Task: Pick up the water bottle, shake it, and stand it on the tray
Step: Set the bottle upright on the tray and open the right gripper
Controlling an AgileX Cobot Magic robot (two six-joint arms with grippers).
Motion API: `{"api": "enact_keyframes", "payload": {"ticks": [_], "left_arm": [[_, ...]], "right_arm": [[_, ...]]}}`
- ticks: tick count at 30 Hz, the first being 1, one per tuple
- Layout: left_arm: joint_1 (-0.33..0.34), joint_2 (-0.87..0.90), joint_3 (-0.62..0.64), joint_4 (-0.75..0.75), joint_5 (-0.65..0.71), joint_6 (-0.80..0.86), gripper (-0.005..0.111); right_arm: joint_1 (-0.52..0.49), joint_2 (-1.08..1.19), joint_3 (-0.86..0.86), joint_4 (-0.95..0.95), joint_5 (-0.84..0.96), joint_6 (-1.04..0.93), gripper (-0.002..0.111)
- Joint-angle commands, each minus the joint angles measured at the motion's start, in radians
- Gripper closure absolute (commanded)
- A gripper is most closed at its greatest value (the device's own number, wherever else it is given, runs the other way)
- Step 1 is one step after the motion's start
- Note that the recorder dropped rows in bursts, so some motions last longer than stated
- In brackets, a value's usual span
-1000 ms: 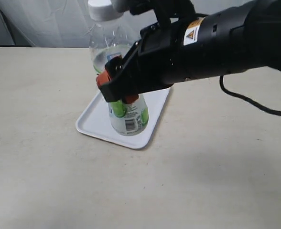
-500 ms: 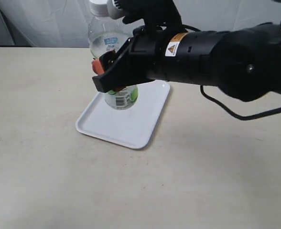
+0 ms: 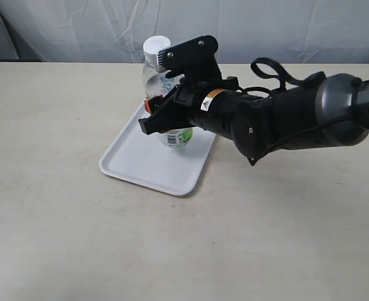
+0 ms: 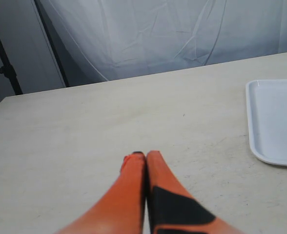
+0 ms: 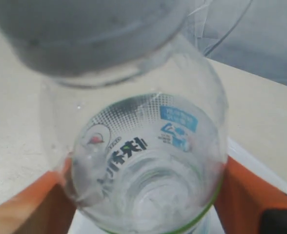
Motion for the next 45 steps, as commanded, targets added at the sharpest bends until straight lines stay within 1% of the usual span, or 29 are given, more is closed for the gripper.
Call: {"api": "enact_keyframes", "payload": {"ticks": [1, 23, 24, 26, 31, 33, 35, 45], "left_arm": [[0.0, -0.005, 0.004, 0.0, -0.009, 0.002, 0.106], [0.0, -0.005, 0.004, 0.0, -0.009, 0.0, 0.106], [0.0, -0.005, 0.004, 0.0, -0.009, 0.0, 0.106], [0.0, -0.005, 0.004, 0.0, -0.009, 0.0, 0.106], [0.0, -0.005, 0.004, 0.0, -0.009, 0.0, 0.106], [0.0, -0.005, 0.004, 0.0, -0.009, 0.0, 0.106], [0.0, -0.005, 0.004, 0.0, -0.009, 0.0, 0.106], [0.0, -0.005, 0.004, 0.0, -0.009, 0.0, 0.106]], "right_arm": [[-0.004, 0.021, -0.005, -0.017, -0.092, 0.094, 0.109], [-0.004, 0.083, -0.005, -0.012, -0.128, 0.073, 0.109], [-0.004, 0.083, -0.005, -0.012, -0.131, 0.073, 0.106], [-0.002, 0.083, -0.005, -0.012, -0.128, 0.073, 0.095], [-0.002, 0.083, -0.005, -0.012, -0.124, 0.075, 0.05], [-0.002, 0.083, -0.005, 0.004, -0.118, 0.075, 0.041], [-0.002, 0.083, -0.005, 0.01, -0.1, 0.075, 0.037], [0.0, 0.064, -0.005, 0.01, -0.06, 0.075, 0.025]]}}
